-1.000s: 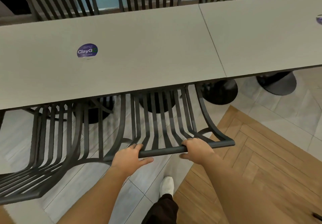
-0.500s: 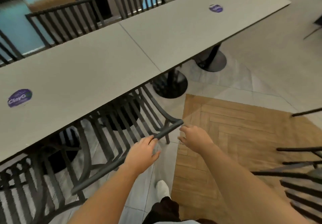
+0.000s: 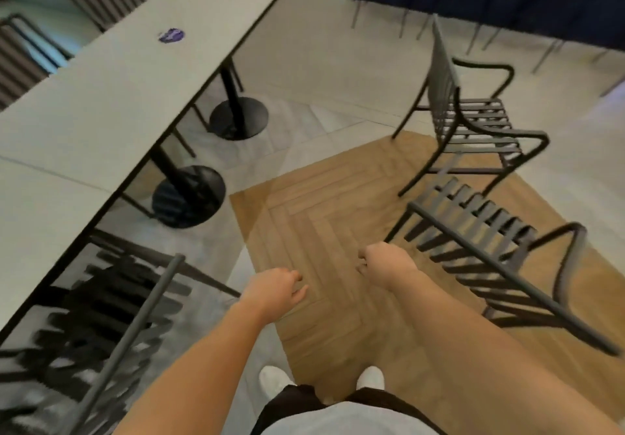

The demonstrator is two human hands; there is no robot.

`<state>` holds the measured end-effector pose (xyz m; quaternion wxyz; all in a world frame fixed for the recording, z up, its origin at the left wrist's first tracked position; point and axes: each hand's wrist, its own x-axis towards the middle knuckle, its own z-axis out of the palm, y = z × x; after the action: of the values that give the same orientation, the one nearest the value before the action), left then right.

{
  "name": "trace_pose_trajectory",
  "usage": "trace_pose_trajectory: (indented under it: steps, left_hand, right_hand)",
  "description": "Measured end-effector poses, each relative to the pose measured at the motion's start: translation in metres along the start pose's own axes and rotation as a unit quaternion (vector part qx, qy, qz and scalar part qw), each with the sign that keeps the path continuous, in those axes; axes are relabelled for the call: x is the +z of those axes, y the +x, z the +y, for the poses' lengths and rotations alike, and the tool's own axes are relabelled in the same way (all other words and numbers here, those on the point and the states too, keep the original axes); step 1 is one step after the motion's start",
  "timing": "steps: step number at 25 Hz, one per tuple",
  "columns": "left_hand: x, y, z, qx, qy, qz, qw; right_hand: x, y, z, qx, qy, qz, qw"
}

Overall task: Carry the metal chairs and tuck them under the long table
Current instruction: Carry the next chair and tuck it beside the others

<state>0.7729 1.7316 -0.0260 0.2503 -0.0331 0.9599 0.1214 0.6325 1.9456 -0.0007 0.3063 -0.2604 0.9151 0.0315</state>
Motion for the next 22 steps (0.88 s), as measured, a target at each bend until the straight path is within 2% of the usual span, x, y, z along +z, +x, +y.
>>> trace_pose_trajectory:
  steps: [4,12,16,20,22]
  left_hand:
    - [-0.009,0.043,0.083,0.048,0.039,-0.009,0.998]
    - [-0.029,0.124,0.227,0.145,0.087,-0.012,0.986]
    - [-0.039,0.174,0.275,0.210,0.104,-0.011,0.972]
    - [-0.040,0.233,0.306,0.287,0.074,0.025,0.955]
    - [-0.037,0.257,0.313,0.321,0.088,0.016,0.943]
  right_hand:
    - [0.010,-0.034,0.094,0.056,0.035,0.022,0.998]
    - [0.035,-0.084,0.241,0.153,0.105,0.123,0.975]
    - [0.046,-0.092,0.291,0.214,0.140,0.117,0.960]
    - [0.061,-0.089,0.326,0.264,0.191,0.060,0.944]
    - [0.068,-0.085,0.336,0.273,0.217,0.037,0.936]
